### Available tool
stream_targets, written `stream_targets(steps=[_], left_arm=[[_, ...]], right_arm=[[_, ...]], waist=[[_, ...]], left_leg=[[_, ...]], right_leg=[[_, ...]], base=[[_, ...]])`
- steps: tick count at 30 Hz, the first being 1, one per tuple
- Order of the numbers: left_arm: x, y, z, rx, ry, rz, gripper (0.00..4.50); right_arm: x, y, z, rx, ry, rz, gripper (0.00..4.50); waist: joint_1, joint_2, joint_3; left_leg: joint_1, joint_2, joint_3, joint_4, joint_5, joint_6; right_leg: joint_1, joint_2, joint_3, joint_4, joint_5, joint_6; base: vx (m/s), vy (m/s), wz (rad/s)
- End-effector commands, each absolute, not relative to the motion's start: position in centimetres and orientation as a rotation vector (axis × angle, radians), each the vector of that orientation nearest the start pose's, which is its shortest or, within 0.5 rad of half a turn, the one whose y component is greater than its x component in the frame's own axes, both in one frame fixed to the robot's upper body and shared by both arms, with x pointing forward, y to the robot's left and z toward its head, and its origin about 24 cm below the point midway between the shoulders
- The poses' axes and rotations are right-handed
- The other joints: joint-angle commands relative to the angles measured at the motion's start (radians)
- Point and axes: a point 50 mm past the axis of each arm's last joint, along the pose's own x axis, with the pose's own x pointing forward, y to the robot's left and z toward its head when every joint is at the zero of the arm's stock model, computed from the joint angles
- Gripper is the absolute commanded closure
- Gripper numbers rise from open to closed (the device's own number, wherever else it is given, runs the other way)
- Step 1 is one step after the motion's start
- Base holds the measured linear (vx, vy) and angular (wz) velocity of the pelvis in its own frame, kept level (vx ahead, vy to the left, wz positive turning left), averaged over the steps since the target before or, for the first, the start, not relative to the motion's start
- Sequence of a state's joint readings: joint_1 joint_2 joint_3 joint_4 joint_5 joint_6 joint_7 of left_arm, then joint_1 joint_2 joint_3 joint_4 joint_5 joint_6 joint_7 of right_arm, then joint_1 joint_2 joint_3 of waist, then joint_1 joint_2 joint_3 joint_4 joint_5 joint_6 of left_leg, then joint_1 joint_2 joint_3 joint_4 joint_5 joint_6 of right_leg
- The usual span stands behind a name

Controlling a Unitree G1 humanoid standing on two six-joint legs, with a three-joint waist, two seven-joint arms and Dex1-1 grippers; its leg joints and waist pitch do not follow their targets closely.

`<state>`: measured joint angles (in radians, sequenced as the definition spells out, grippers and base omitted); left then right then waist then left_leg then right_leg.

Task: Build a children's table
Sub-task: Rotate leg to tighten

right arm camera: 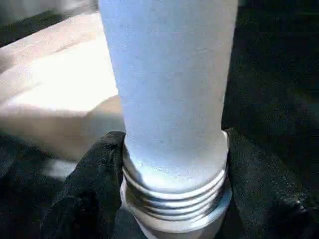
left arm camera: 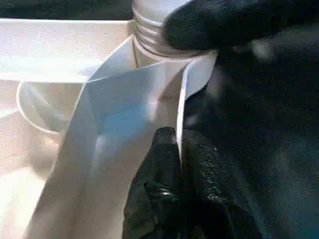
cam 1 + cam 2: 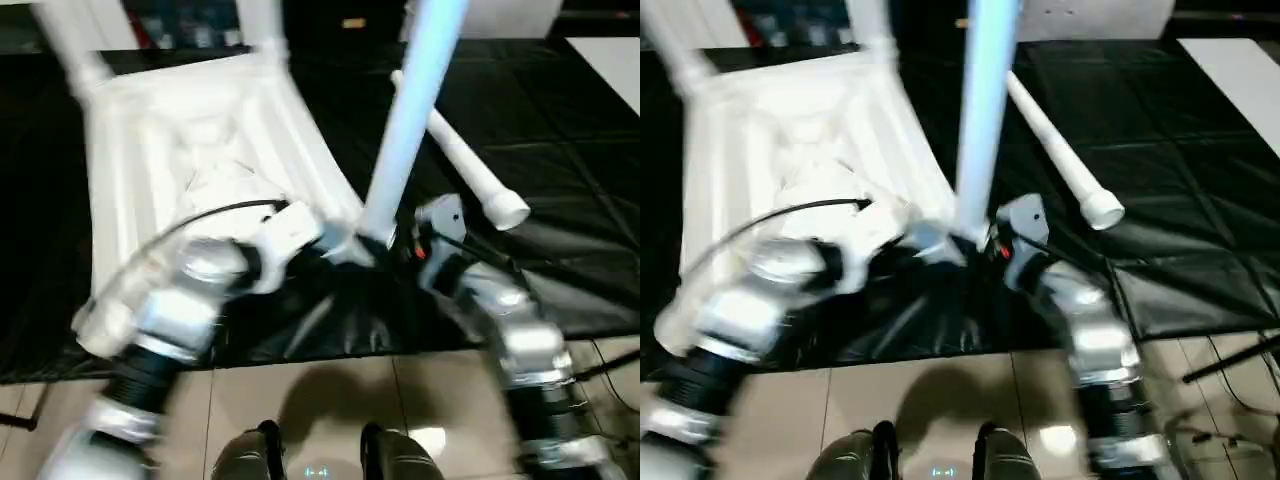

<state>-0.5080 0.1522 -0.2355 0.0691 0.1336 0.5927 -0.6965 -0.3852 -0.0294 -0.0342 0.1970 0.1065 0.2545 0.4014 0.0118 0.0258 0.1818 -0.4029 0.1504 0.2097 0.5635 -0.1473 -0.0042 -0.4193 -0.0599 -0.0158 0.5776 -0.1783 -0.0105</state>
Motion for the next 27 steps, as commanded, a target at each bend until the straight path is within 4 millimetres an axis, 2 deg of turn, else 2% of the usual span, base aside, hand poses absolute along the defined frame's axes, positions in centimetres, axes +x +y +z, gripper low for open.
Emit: stream_targets(steps=[1, 2, 3, 4, 5, 6, 8, 10, 12, 13, 15, 17, 18, 22, 23, 27], left_arm=[[31.5, 5.5, 10.8, 0.314, 0.225, -0.763, 4.50], [31.6, 5.1, 10.9, 0.316, 0.217, -0.750, 4.50], [31.3, 4.2, 11.0, 0.316, 0.203, -0.765, 4.50], [31.1, 3.9, 11.1, 0.312, 0.202, -0.780, 4.50], [31.1, 3.8, 11.1, 0.311, 0.203, -0.787, 4.50], [30.8, 3.5, 11.1, 0.313, 0.203, -0.819, 4.50], [30.5, 3.8, 10.7, 0.358, 0.212, -0.856, 4.50], [30.4, 4.6, 10.3, 0.400, 0.236, -0.883, 4.50], [30.5, 5.7, 10.0, 0.430, 0.267, -0.879, 4.50], [30.5, 6.2, 9.8, 0.445, 0.276, -0.886, 4.50], [30.5, 6.9, 9.6, 0.467, 0.288, -0.908, 4.50], [30.5, 7.2, 9.5, 0.476, 0.291, -0.920, 4.50], [30.4, 7.9, 9.3, 0.496, 0.293, -0.964, 4.50], [30.2, 9.2, 9.0, 0.543, 0.288, -1.073, 4.50], [29.9, 9.8, 9.0, 0.557, 0.277, -1.160, 4.50], [29.7, 10.6, 8.8, 0.612, 0.295, -1.260, 4.50]], right_arm=[[31.0, -6.7, 7.3, 0.156, 0.121, 0.563, 1.80], [31.1, -6.5, 7.2, 0.152, 0.126, 0.525, 1.80], [31.3, -6.4, 7.1, 0.118, 0.121, 0.499, 1.80], [31.3, -6.3, 7.2, 0.102, 0.114, 0.506, 1.80], [31.3, -6.4, 7.2, 0.108, 0.115, 0.512, 1.80], [31.2, -6.6, 7.1, 0.124, 0.113, 0.522, 1.45], [31.3, -7.4, 7.3, 0.153, 0.101, 0.511, 1.45], [31.4, -8.4, 7.4, 0.113, 0.085, 0.511, 1.04], [31.3, -9.4, 7.6, 0.090, 0.068, 0.518, 0.92], [31.3, -10.0, 7.7, 0.069, 0.059, 0.533, 0.81], [31.3, -10.8, 7.9, 0.029, 0.043, 0.560, 0.61], [31.3, -11.2, 8.0, 0.011, 0.036, 0.571, 0.46], [31.2, -12.0, 8.3, -0.026, 0.029, 0.620, 0.26], [31.0, -13.4, 9.0, -0.078, 0.022, 0.763, 0.08], [30.9, -14.2, 9.4, -0.115, 0.037, 0.851, 0.03], [31.0, -15.1, 9.7, -0.176, 0.060, 0.931, 0.03]], waist=[[0.001, -0.005, -0.065], [-0.002, -0.003, -0.065], [-0.005, -0.004, -0.071], [-0.005, -0.005, -0.073], [-0.002, -0.007, -0.072], [0.001, -0.007, -0.074], [0.003, -0.005, -0.077], [0.002, -0.005, -0.078], [0.001, -0.002, -0.080], [0.001, -0.001, -0.084], [0.002, -0.002, -0.083], [0.002, -0.001, -0.083], [0.003, -0.002, -0.084], [0.006, -0.001, -0.081], [0.009, 0.001, -0.082], [0.024, 0.002, -0.088]], left_leg=[[0.035, 0.080, -0.060, -0.087, -0.377, -0.024], [0.033, 0.080, -0.056, -0.087, -0.362, -0.022], [0.033, 0.078, -0.053, -0.084, -0.334, -0.009], [0.032, 0.077, -0.050, -0.082, -0.318, 0.001], [0.033, 0.074, -0.044, -0.078, -0.294, 0.026], [0.027, 0.072, -0.043, -0.074, -0.250, 0.058], [0.027, 0.074, -0.043, -0.071, -0.217, 0.082], [0.022, 0.073, -0.044, -0.070, -0.195, 0.091], [0.024, 0.076, -0.044, -0.067, -0.156, 0.104], [0.024, 0.076, -0.044, -0.066, -0.148, 0.106], [0.024, 0.076, -0.042, -0.064, -0.143, 0.112], [0.025, 0.076, -0.042, -0.064, -0.148, 0.113], [0.026, 0.075, -0.042, -0.062, -0.159, 0.110], [0.032, 0.079, -0.041, -0.064, -0.187, 0.100], [0.035, 0.078, -0.042, -0.063, -0.193, 0.100], [0.043, 0.080, -0.037, -0.059, -0.160, 0.107]], right_leg=[[0.020, -0.093, 0.043, -0.085, -0.454, -0.169], [0.018, -0.089, 0.044, -0.083, -0.418, -0.170], [0.021, -0.085, 0.044, -0.079, -0.336, -0.179], [0.023, -0.083, 0.045, -0.077, -0.301, -0.184], [0.024, -0.084, 0.047, -0.077, -0.256, -0.191], [0.033, -0.089, 0.047, -0.074, -0.222, -0.198], [0.034, -0.087, 0.045, -0.071, -0.185, -0.209], [0.040, -0.087, 0.042, -0.066, -0.162, -0.217], [0.045, -0.086, 0.040, -0.058, -0.099, -0.241], [0.047, -0.084, 0.038, -0.055, -0.087, -0.247], [0.050, -0.084, 0.037, -0.054, -0.073, -0.263], [0.050, -0.084, 0.037, -0.055, -0.083, -0.266], [0.051, -0.086, 0.038, -0.055, -0.103, -0.270], [0.047, -0.084, 0.038, -0.058, -0.146, -0.265], [0.048, -0.085, 0.037, -0.058, -0.151, -0.267], [0.044, -0.083, 0.038, -0.050, -0.098, -0.287]], base=[[0.000, 0.000, 0.00], [0.000, 0.000, 0.00], [0.000, 0.000, 0.00], [0.000, 0.000, 0.00], [0.000, 0.000, 0.00], [0.000, 0.000, 0.00], [0.000, 0.000, 0.00], [0.000, 0.000, 0.00], [0.000, 0.000, 0.00], [0.000, 0.000, 0.00], [0.000, 0.000, 0.00], [0.000, 0.000, 0.00], [0.000, 0.000, 0.00], [0.000, 0.000, 0.00], [0.000, 0.000, 0.00], [0.000, 0.000, 0.00]])
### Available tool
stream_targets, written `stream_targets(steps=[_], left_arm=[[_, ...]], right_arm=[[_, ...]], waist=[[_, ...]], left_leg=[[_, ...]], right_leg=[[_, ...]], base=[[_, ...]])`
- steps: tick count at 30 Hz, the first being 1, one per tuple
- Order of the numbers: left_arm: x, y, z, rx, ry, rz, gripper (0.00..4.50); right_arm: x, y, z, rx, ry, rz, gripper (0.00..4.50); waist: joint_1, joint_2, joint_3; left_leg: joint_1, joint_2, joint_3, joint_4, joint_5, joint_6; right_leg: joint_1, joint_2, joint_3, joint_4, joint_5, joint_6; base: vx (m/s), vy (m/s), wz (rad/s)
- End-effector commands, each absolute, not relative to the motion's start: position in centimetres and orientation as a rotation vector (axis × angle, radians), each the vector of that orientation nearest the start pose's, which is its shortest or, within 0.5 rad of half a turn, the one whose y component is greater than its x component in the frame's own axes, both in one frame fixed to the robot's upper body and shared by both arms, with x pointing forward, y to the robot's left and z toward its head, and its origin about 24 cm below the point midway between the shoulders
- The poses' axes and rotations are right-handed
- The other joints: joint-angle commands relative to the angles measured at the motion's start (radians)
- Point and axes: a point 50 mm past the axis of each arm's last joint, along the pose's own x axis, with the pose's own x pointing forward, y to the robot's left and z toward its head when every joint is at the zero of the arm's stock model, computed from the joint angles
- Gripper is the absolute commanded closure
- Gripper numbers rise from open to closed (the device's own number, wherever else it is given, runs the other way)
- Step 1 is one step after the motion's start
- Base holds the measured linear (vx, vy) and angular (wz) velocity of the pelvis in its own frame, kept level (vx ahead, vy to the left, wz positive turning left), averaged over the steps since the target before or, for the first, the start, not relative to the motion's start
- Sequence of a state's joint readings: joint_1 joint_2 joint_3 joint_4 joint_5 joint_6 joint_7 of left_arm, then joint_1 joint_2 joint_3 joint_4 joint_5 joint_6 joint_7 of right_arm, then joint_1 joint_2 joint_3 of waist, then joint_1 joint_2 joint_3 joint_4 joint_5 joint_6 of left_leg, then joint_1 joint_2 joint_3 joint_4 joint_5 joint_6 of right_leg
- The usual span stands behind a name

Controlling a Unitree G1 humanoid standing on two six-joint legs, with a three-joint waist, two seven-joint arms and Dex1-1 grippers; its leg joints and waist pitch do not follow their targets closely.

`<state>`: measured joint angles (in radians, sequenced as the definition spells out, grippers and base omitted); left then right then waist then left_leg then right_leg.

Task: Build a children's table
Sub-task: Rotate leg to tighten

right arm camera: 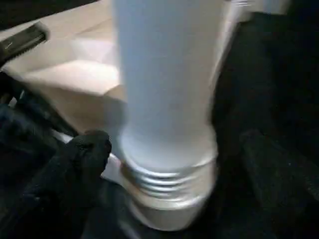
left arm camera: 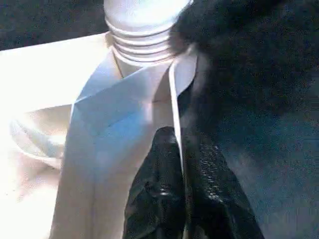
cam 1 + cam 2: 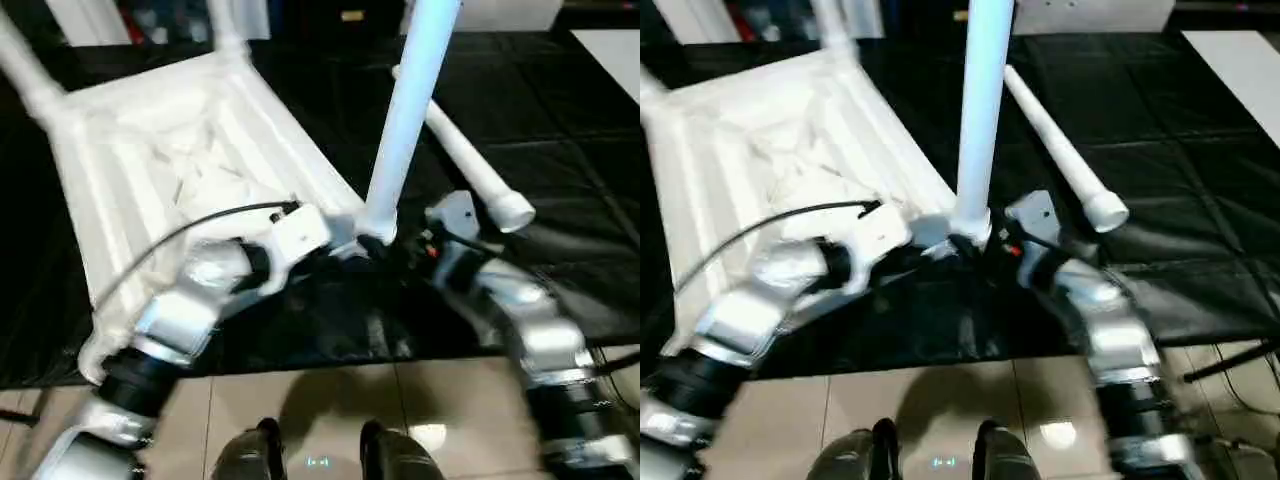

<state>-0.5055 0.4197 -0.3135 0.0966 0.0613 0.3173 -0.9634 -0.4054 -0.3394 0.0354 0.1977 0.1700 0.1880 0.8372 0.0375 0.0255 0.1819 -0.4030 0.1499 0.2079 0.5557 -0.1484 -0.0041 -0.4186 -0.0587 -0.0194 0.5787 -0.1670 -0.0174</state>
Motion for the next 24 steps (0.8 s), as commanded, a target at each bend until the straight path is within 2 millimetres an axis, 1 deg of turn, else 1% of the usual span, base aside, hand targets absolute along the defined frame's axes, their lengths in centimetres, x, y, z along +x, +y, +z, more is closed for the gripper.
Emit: stream_targets(steps=[1, 2, 3, 4, 5, 6, 7, 8, 9, 10, 11, 12, 13, 15, 17, 22, 24], left_arm=[[29.6, 11.3, 8.7, 0.659, 0.297, -1.331, 4.50], [29.6, 11.5, 8.7, 0.663, 0.303, -1.366, 4.50], [29.6, 11.5, 8.7, 0.663, 0.303, -1.366, 4.50], [29.6, 11.8, 8.9, 0.674, 0.305, -1.417, 4.50], [29.6, 11.8, 8.9, 0.674, 0.305, -1.417, 4.50], [29.6, 11.8, 8.9, 0.681, 0.302, -1.434, 4.50], [29.6, 12.0, 8.9, 0.698, 0.306, -1.466, 4.50], [29.6, 12.0, 8.9, 0.709, 0.308, -1.481, 4.50], [29.6, 12.1, 8.8, 0.731, 0.312, -1.513, 4.50], [29.6, 12.2, 8.8, 0.748, 0.318, -1.529, 4.50], [29.6, 12.2, 8.7, 0.753, 0.319, -1.533, 4.50], [29.7, 12.1, 8.7, 0.773, 0.320, -1.558, 4.50], [29.7, 12.1, 8.7, 0.773, 0.320, -1.558, 4.50], [29.7, 11.8, 8.7, 0.780, 0.315, -1.584, 4.50], [29.7, 11.7, 8.6, 0.783, 0.313, -1.590, 4.50], [29.9, 11.7, 8.5, 0.791, 0.308, -1.602, 4.50], [29.9, 11.7, 8.5, 0.792, 0.308, -1.603, 4.50]], right_arm=[[31.0, -15.6, 10.0, -0.221, 0.070, 0.994, 0.03], [30.9, -15.7, 10.2, -0.237, 0.080, 1.039, 0.03], [30.9, -15.7, 10.2, -0.237, 0.080, 1.039, 0.03], [30.8, -15.8, 10.3, -0.256, 0.094, 1.111, 0.03], [30.8, -15.8, 10.3, -0.256, 0.094, 1.111, 0.03], [30.8, -15.9, 10.4, -0.260, 0.097, 1.133, 0.03], [30.7, -15.9, 10.4, -0.270, 0.109, 1.173, 0.03], [30.7, -15.9, 10.4, -0.273, 0.117, 1.192, 0.03], [30.6, -15.8, 10.3, -0.281, 0.137, 1.236, 0.03], [30.7, -15.7, 10.2, -0.293, 0.150, 1.253, 0.19], [30.7, -15.7, 10.1, -0.294, 0.152, 1.256, 0.29], [31.0, -15.4, 10.1, -0.296, 0.159, 1.272, 0.29], [31.0, -15.4, 10.1, -0.296, 0.159, 1.272, 0.39], [31.2, -14.9, 10.1, -0.295, 0.153, 1.287, 0.61], [31.3, -14.8, 10.1, -0.293, 0.151, 1.295, 0.77], [31.3, -14.4, 10.0, -0.298, 0.157, 1.329, 1.13], [31.2, -14.4, 9.8, -0.300, 0.161, 1.336, 1.26]], waist=[[0.002, 0.001, -0.088], [0.006, 0.002, -0.091], [0.006, 0.002, -0.091], [0.012, 0.003, -0.092], [0.015, 0.002, -0.092], [0.019, 0.003, -0.093], [0.019, 0.002, -0.092], [0.023, 0.000, -0.096], [0.024, 0.000, -0.094], [0.024, -0.002, -0.092], [0.025, -0.001, -0.091], [0.025, -0.005, -0.090], [0.025, -0.005, -0.090], [0.026, -0.004, -0.090], [0.027, -0.005, -0.090], [0.029, -0.005, -0.092], [0.031, -0.006, -0.092]], left_leg=[[0.041, 0.081, -0.035, -0.050, -0.151, 0.112], [0.041, 0.079, -0.035, -0.049, -0.141, 0.116], [0.041, 0.079, -0.035, -0.049, -0.141, 0.116], [0.041, 0.081, -0.033, -0.047, -0.138, 0.119], [0.041, 0.082, -0.033, -0.047, -0.135, 0.119], [0.042, 0.085, -0.032, -0.046, -0.132, 0.118], [0.040, 0.085, -0.033, -0.046, -0.135, 0.120], [0.041, 0.084, -0.032, -0.043, -0.131, 0.121], [0.039, 0.083, -0.033, -0.044, -0.134, 0.120], [0.039, 0.085, -0.033, -0.044, -0.149, 0.115], [0.040, 0.085, -0.033, -0.044, -0.167, 0.107], [0.040, 0.085, -0.033, -0.045, -0.174, 0.101], [0.040, 0.085, -0.033, -0.045, -0.174, 0.101], [0.040, 0.085, -0.034, -0.046, -0.191, 0.087], [0.041, 0.086, -0.035, -0.046, -0.200, 0.077], [0.039, 0.085, -0.034, -0.045, -0.185, 0.084], [0.039, 0.084, -0.033, -0.044, -0.187, 0.085]], right_leg=[[0.044, -0.085, 0.042, -0.049, -0.096, -0.284], [0.047, -0.084, 0.041, -0.045, -0.085, -0.285], [0.047, -0.084, 0.041, -0.045, -0.085, -0.285], [0.047, -0.084, 0.039, -0.042, -0.071, -0.295], [0.048, -0.084, 0.040, -0.041, -0.067, -0.297], [0.046, -0.085, 0.040, -0.038, -0.060, -0.303], [0.046, -0.086, 0.040, -0.038, -0.063, -0.305], [0.047, -0.086, 0.040, -0.036, -0.063, -0.308], [0.046, -0.085, 0.039, -0.036, -0.073, -0.309], [0.046, -0.088, 0.039, -0.037, -0.092, -0.308], [0.045, -0.090, 0.041, -0.040, -0.120, -0.308], [0.044, -0.090, 0.041, -0.042, -0.141, -0.304], [0.044, -0.090, 0.041, -0.042, -0.141, -0.304], [0.042, -0.092, 0.042, -0.044, -0.180, -0.299], [0.042, -0.093, 0.043, -0.045, -0.196, -0.291], [0.042, -0.091, 0.043, -0.042, -0.177, -0.294], [0.042, -0.092, 0.043, -0.043, -0.188, -0.291]], base=[[0.000, 0.000, 0.00], [0.000, 0.000, 0.00], [0.000, 0.000, 0.00], [0.000, 0.000, 0.00], [0.000, 0.000, 0.00], [0.000, 0.000, 0.00], [0.000, 0.000, 0.00], [0.000, 0.000, 0.00], [0.000, 0.000, 0.00], [0.000, 0.000, 0.00], [0.000, 0.000, 0.00], [0.000, 0.000, 0.00], [0.000, 0.000, 0.00], [0.000, 0.000, 0.00], [0.000, 0.000, 0.00], [0.000, 0.000, 0.00], [0.000, 0.000, 0.00]])
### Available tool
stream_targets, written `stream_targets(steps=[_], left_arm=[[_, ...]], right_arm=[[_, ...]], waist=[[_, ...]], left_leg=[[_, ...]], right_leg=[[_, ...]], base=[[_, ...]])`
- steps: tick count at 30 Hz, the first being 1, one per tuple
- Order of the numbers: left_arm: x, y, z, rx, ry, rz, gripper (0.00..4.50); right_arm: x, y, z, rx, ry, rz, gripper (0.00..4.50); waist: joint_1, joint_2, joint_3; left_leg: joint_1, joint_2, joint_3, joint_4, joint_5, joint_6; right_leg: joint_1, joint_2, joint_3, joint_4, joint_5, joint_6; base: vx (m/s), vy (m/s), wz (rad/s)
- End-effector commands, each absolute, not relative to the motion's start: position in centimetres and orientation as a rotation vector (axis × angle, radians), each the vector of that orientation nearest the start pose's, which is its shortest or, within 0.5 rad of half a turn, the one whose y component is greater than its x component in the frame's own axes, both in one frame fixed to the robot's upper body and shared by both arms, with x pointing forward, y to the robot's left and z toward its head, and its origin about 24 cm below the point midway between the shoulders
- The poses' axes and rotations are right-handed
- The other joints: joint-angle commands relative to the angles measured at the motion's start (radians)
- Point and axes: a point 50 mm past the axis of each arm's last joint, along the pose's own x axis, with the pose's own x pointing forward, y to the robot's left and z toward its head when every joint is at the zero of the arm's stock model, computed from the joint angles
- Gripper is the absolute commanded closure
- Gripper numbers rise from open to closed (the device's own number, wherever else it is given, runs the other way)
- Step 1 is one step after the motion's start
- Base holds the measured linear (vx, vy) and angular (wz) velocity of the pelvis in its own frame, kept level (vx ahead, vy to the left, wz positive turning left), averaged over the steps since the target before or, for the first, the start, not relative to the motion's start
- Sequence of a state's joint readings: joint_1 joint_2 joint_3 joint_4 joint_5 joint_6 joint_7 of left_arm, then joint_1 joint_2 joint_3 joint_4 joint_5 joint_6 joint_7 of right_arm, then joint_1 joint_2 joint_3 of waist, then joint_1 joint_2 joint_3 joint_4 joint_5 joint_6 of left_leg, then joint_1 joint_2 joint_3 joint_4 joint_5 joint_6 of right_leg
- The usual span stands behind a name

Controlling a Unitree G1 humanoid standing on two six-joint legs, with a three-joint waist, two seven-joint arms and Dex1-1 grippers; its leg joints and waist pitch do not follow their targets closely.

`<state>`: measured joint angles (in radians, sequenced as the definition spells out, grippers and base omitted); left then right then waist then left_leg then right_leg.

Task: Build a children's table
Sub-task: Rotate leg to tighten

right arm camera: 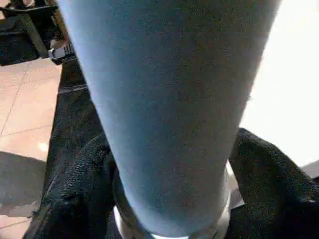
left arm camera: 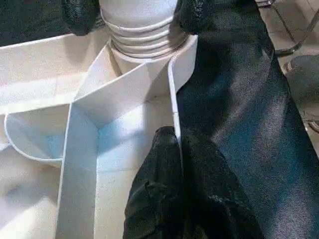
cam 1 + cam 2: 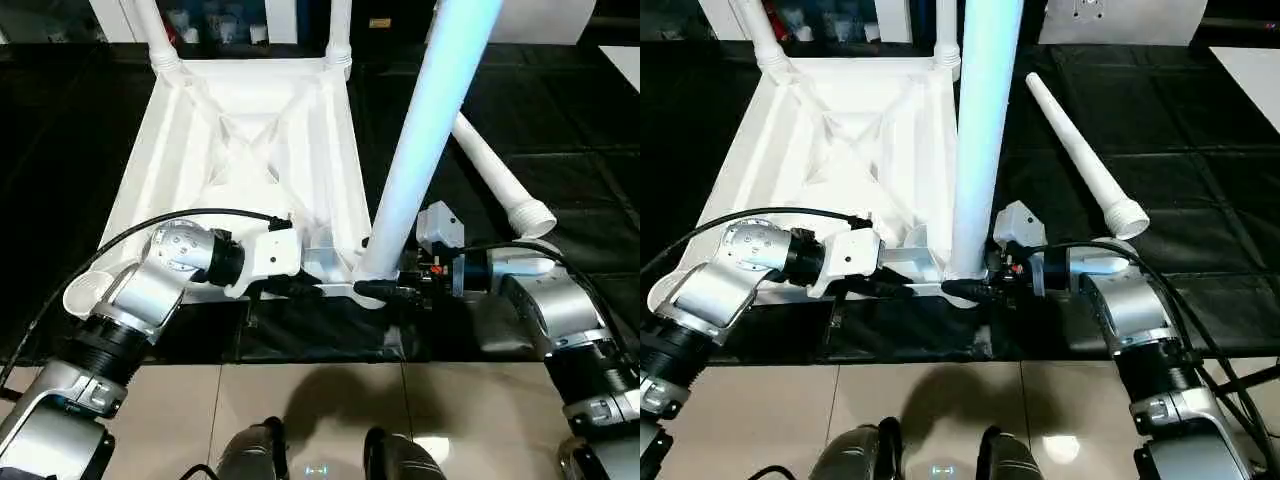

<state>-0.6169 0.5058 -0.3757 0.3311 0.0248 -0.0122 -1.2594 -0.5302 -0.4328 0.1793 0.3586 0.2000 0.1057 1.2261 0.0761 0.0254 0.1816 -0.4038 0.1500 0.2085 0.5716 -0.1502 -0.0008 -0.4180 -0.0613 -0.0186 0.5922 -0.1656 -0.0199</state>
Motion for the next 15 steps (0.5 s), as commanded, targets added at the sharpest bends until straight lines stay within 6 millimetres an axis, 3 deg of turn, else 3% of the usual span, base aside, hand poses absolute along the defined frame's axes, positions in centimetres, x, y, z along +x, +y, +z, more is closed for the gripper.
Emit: stream_targets(steps=[1, 3, 11, 13, 14, 15], left_arm=[[29.9, 11.7, 8.5, 0.793, 0.308, -1.604, 4.50], [30.0, 11.9, 8.5, 0.795, 0.311, -1.601, 4.50], [30.1, 11.9, 8.4, 0.700, 0.317, -1.497, 4.50], [30.3, 11.6, 8.5, 0.667, 0.310, -1.449, 4.50], [30.6, 10.8, 8.7, 0.615, 0.295, -1.349, 4.50], [30.6, 10.8, 8.7, 0.615, 0.295, -1.349, 4.50]], right_arm=[[31.2, -14.4, 9.8, -0.301, 0.163, 1.340, 1.26], [31.1, -14.3, 9.7, -0.300, 0.167, 1.345, 1.61], [30.8, -13.6, 8.9, -0.192, 0.166, 1.250, 1.81], [30.9, -13.2, 8.7, -0.169, 0.155, 1.192, 1.82], [31.1, -12.3, 8.4, -0.098, 0.140, 1.075, 1.83], [31.1, -12.3, 8.4, -0.098, 0.140, 1.075, 1.83]], waist=[[-0.006, -0.007, -0.089], [-0.005, -0.007, -0.089], [-0.005, -0.003, -0.083], [-0.010, -0.005, -0.081], [-0.019, 0.000, -0.073], [-0.019, 0.001, -0.070]], left_leg=[[0.039, 0.085, -0.035, -0.061, -0.185, 0.082], [0.039, 0.085, -0.034, -0.061, -0.183, 0.084], [0.039, 0.087, -0.037, -0.067, -0.220, 0.066], [0.040, 0.086, -0.039, -0.071, -0.250, 0.051], [0.041, 0.088, -0.041, -0.076, -0.289, 0.023], [0.043, 0.088, -0.044, -0.079, -0.310, 0.014]], right_leg=[[0.040, -0.089, 0.043, -0.057, -0.194, -0.286], [0.039, -0.090, 0.043, -0.057, -0.197, -0.285], [0.036, -0.091, 0.044, -0.063, -0.251, -0.276], [0.035, -0.091, 0.044, -0.067, -0.296, -0.268], [0.030, -0.092, 0.048, -0.069, -0.350, -0.258], [0.026, -0.093, 0.047, -0.077, -0.389, -0.251]], base=[[0.000, 0.000, 0.00], [0.000, 0.000, 0.00], [0.000, 0.000, 0.00], [0.000, 0.000, 0.00], [0.000, 0.000, 0.00], [0.000, 0.000, 0.00]])
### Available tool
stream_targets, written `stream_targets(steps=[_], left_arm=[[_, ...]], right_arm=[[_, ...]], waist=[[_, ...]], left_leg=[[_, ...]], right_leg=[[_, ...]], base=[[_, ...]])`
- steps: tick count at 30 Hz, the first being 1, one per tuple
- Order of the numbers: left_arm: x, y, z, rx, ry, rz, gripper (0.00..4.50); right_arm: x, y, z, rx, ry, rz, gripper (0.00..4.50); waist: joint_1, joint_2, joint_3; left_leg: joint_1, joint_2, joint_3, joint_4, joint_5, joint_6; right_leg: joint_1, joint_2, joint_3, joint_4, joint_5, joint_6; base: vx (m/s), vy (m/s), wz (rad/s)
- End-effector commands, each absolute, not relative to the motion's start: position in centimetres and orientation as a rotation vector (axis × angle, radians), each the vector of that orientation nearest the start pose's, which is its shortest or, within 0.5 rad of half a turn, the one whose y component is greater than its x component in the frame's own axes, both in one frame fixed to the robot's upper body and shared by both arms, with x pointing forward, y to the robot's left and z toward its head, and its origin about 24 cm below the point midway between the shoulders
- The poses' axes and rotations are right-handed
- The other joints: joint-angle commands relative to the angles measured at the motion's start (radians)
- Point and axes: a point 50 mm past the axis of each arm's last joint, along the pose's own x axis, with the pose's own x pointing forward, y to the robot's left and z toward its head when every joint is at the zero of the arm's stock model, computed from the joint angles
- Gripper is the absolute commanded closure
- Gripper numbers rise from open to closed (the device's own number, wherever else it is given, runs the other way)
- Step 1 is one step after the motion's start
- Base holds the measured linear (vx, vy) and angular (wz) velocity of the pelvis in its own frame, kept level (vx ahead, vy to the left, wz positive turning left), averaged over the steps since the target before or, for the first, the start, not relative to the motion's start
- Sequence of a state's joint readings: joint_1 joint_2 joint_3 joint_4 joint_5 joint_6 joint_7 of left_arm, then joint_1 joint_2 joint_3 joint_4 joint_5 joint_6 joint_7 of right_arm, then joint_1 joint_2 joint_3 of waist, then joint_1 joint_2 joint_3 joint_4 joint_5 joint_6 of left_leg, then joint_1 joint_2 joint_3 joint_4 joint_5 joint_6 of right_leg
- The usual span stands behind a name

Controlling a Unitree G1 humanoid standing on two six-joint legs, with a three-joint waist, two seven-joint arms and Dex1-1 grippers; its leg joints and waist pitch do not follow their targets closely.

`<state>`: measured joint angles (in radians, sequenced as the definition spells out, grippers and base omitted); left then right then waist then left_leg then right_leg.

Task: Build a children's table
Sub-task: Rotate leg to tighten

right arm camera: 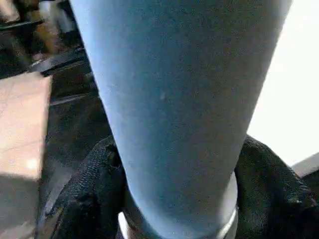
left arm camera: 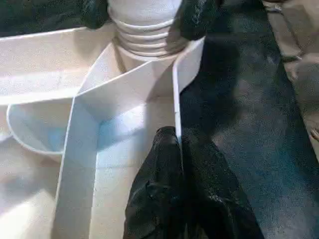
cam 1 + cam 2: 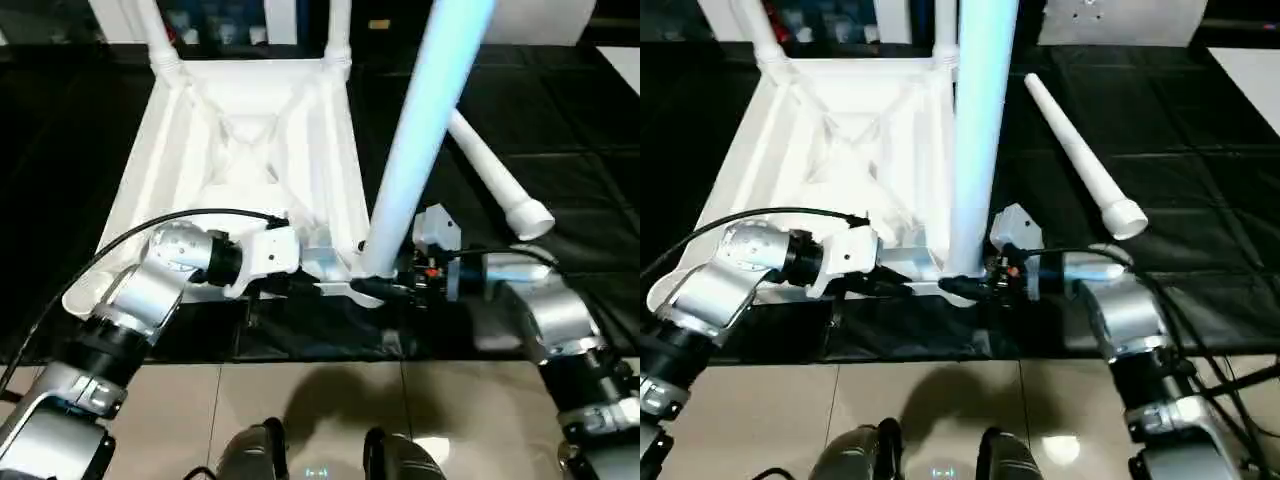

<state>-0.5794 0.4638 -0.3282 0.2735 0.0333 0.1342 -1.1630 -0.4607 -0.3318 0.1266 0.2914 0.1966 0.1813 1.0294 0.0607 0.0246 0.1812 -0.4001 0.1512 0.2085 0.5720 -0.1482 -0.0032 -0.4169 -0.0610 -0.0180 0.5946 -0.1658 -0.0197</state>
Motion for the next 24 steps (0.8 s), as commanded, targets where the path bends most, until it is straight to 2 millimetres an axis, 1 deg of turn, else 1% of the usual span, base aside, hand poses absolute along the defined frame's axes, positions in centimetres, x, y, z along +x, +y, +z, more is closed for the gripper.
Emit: stream_targets(steps=[1, 2, 3, 4, 5, 6, 7, 8, 9, 10, 11, 12, 13, 14, 15, 16, 17, 18, 19, 20, 21, 22, 23, 24], left_arm=[[30.8, 10.2, 8.9, 0.576, 0.287, -1.272, 4.50], [30.8, 10.0, 9.0, 0.565, 0.287, -1.249, 4.50], [31.0, 9.4, 9.1, 0.530, 0.288, -1.177, 4.50], [31.3, 8.4, 9.3, 0.478, 0.281, -1.077, 4.50], [31.3, 8.4, 9.3, 0.478, 0.281, -1.077, 4.50], [31.5, 7.5, 9.4, 0.431, 0.281, -0.997, 4.50], [31.7, 6.5, 9.7, 0.388, 0.261, -0.917, 4.50], [31.8, 5.6, 10.0, 0.358, 0.249, -0.863, 4.50], [31.8, 5.4, 10.1, 0.349, 0.245, -0.848, 4.50], [31.8, 5.1, 10.2, 0.343, 0.242, -0.835, 4.50], [31.8, 5.0, 10.3, 0.344, 0.236, -0.824, 4.50], [31.8, 4.2, 10.5, 0.348, 0.211, -0.791, 4.50], [31.8, 4.2, 10.5, 0.348, 0.211, -0.791, 4.50], [31.6, 4.0, 10.5, 0.357, 0.201, -0.804, 4.50], [31.5, 4.1, 10.4, 0.373, 0.199, -0.826, 4.50], [31.4, 4.1, 10.4, 0.375, 0.199, -0.828, 4.50], [31.2, 4.4, 10.2, 0.398, 0.207, -0.857, 4.50], [31.2, 4.5, 10.2, 0.402, 0.210, -0.860, 4.50], [31.2, 4.7, 10.2, 0.408, 0.214, -0.865, 4.50], [31.0, 5.4, 10.0, 0.427, 0.231, -0.891, 4.50], [31.0, 5.7, 9.9, 0.436, 0.239, -0.906, 4.50], [31.0, 5.7, 9.9, 0.436, 0.239, -0.906, 4.50], [30.9, 5.9, 9.8, 0.441, 0.244, -0.913, 4.50], [30.9, 6.3, 9.7, 0.454, 0.250, -0.939, 4.50]], right_arm=[[31.2, -11.5, 8.2, -0.041, 0.135, 0.986, 1.83], [31.2, -11.3, 8.1, -0.028, 0.133, 0.963, 1.83], [31.3, -10.7, 8.0, 0.012, 0.127, 0.891, 1.83], [31.3, -9.7, 7.7, 0.063, 0.128, 0.796, 1.83], [31.3, -9.7, 7.7, 0.063, 0.128, 0.796, 1.83], [31.4, -8.9, 7.6, 0.093, 0.123, 0.727, 1.83], [31.4, -8.0, 7.5, 0.127, 0.123, 0.655, 1.83], [31.5, -7.3, 7.6, 0.144, 0.123, 0.604, 1.83], [31.5, -7.1, 7.6, 0.148, 0.123, 0.588, 1.83], [31.5, -6.9, 7.6, 0.152, 0.122, 0.576, 1.83], [31.5, -6.7, 7.7, 0.153, 0.120, 0.564, 1.83], [31.8, -6.3, 7.8, 0.146, 0.105, 0.526, 1.48], [31.8, -6.3, 7.8, 0.146, 0.105, 0.526, 1.48], [31.8, -6.5, 7.9, 0.157, 0.101, 0.511, 1.27], [31.9, -7.0, 7.8, 0.154, 0.096, 0.499, 1.10], [31.9, -7.0, 7.8, 0.154, 0.096, 0.499, 0.99], [31.9, -7.6, 7.8, 0.143, 0.092, 0.496, 0.90], [31.9, -7.7, 7.8, 0.139, 0.091, 0.497, 0.79], [31.9, -7.9, 7.8, 0.132, 0.089, 0.498, 0.79], [31.9, -8.9, 8.0, 0.105, 0.069, 0.495, 0.79], [32.0, -9.5, 8.1, 0.086, 0.058, 0.492, 0.56], [32.0, -9.5, 8.1, 0.086, 0.058, 0.492, 0.56], [32.0, -9.9, 8.2, 0.073, 0.051, 0.487, 0.44], [32.0, -10.7, 8.5, 0.049, 0.035, 0.508, 0.33]], waist=[[-0.010, -0.002, -0.072], [-0.015, -0.003, -0.069], [-0.022, -0.001, -0.066], [-0.027, -0.001, -0.064], [-0.033, -0.003, -0.065], [-0.037, -0.004, -0.065], [-0.041, -0.004, -0.064], [-0.043, -0.004, -0.065], [-0.043, -0.004, -0.067], [-0.046, -0.004, -0.069], [-0.047, -0.003, -0.071], [-0.049, -0.005, -0.072], [-0.048, -0.005, -0.072], [-0.048, -0.006, -0.072], [-0.048, -0.004, -0.072], [-0.049, -0.005, -0.073], [-0.051, -0.007, -0.075], [-0.050, -0.005, -0.076], [-0.051, -0.005, -0.076], [-0.050, -0.005, -0.076], [-0.050, -0.005, -0.078], [-0.052, -0.003, -0.079], [-0.052, -0.002, -0.080], [-0.052, -0.003, -0.082]], left_leg=[[0.039, 0.084, -0.048, -0.080, -0.338, -0.005], [0.035, 0.081, -0.054, -0.083, -0.350, -0.012], [0.035, 0.084, -0.055, -0.088, -0.363, -0.025], [0.037, 0.082, -0.054, -0.087, -0.379, -0.031], [0.037, 0.079, -0.056, -0.085, -0.397, -0.035], [0.034, 0.079, -0.058, -0.085, -0.392, -0.037], [0.032, 0.078, -0.056, -0.086, -0.384, -0.034], [0.038, 0.078, -0.053, -0.085, -0.382, -0.031], [0.037, 0.077, -0.054, -0.084, -0.374, -0.025], [0.032, 0.075, -0.052, -0.087, -0.345, -0.010], [0.031, 0.075, -0.051, -0.087, -0.330, -0.003], [0.031, 0.074, -0.045, -0.083, -0.303, 0.020], [0.032, 0.073, -0.044, -0.082, -0.296, 0.027], [0.031, 0.072, -0.043, -0.081, -0.286, 0.035], [0.023, 0.071, -0.045, -0.081, -0.260, 0.057], [0.021, 0.070, -0.045, -0.081, -0.252, 0.061], [0.019, 0.069, -0.045, -0.079, -0.239, 0.065], [0.021, 0.071, -0.044, -0.078, -0.222, 0.077], [0.021, 0.070, -0.042, -0.076, -0.208, 0.085], [0.019, 0.070, -0.043, -0.076, -0.189, 0.092], [0.018, 0.070, -0.043, -0.075, -0.180, 0.094], [0.018, 0.071, -0.042, -0.072, -0.161, 0.100], [0.019, 0.072, -0.040, -0.071, -0.144, 0.107], [0.019, 0.072, -0.040, -0.070, -0.138, 0.110]], right_leg=[[0.028, -0.096, 0.046, -0.080, -0.439, -0.231], [0.027, -0.095, 0.044, -0.084, -0.472, -0.213], [0.022, -0.093, 0.045, -0.085, -0.475, -0.204], [0.018, -0.092, 0.045, -0.086, -0.483, -0.199], [0.018, -0.095, 0.045, -0.091, -0.504, -0.191], [0.021, -0.095, 0.045, -0.089, -0.503, -0.186], [0.018, -0.094, 0.046, -0.094, -0.498, -0.178], [0.013, -0.092, 0.047, -0.099, -0.482, -0.176], [0.015, -0.091, 0.046, -0.099, -0.469, -0.174], [0.021, -0.088, 0.045, -0.096, -0.418, -0.173], [0.022, -0.086, 0.044, -0.095, -0.385, -0.176], [0.021, -0.081, 0.046, -0.093, -0.305, -0.187], [0.022, -0.082, 0.046, -0.093, -0.293, -0.189], [0.024, -0.083, 0.047, -0.093, -0.282, -0.191], [0.031, -0.086, 0.045, -0.090, -0.256, -0.195], [0.035, -0.086, 0.043, -0.089, -0.252, -0.194], [0.037, -0.086, 0.043, -0.087, -0.239, -0.195], [0.036, -0.086, 0.043, -0.086, -0.221, -0.200], [0.037, -0.085, 0.043, -0.085, -0.205, -0.206], [0.040, -0.085, 0.041, -0.082, -0.189, -0.212], [0.042, -0.085, 0.040, -0.081, -0.177, -0.214], [0.043, -0.083, 0.040, -0.077, -0.146, -0.224], [0.042, -0.083, 0.040, -0.074, -0.113, -0.238], [0.044, -0.083, 0.039, -0.072, -0.102, -0.244]], base=[[0.000, 0.000, 0.00], [0.000, 0.000, 0.00], [0.000, 0.000, 0.00], [0.000, 0.000, 0.00], [0.000, 0.000, 0.00], [0.000, 0.000, 0.00], [0.000, 0.000, 0.00], [0.000, 0.000, 0.00], [0.000, 0.000, 0.00], [0.000, 0.000, 0.00], [0.000, 0.000, 0.00], [0.000, 0.000, 0.00], [0.000, 0.000, 0.00], [0.000, 0.000, 0.00], [0.000, 0.000, 0.00], [0.000, 0.000, 0.00], [0.000, 0.000, 0.00], [0.000, 0.000, 0.00], [0.000, 0.000, 0.00], [0.000, 0.000, 0.00], [0.000, 0.000, 0.00], [0.000, 0.000, 0.00], [0.000, 0.000, 0.00], [0.000, 0.000, 0.00]])
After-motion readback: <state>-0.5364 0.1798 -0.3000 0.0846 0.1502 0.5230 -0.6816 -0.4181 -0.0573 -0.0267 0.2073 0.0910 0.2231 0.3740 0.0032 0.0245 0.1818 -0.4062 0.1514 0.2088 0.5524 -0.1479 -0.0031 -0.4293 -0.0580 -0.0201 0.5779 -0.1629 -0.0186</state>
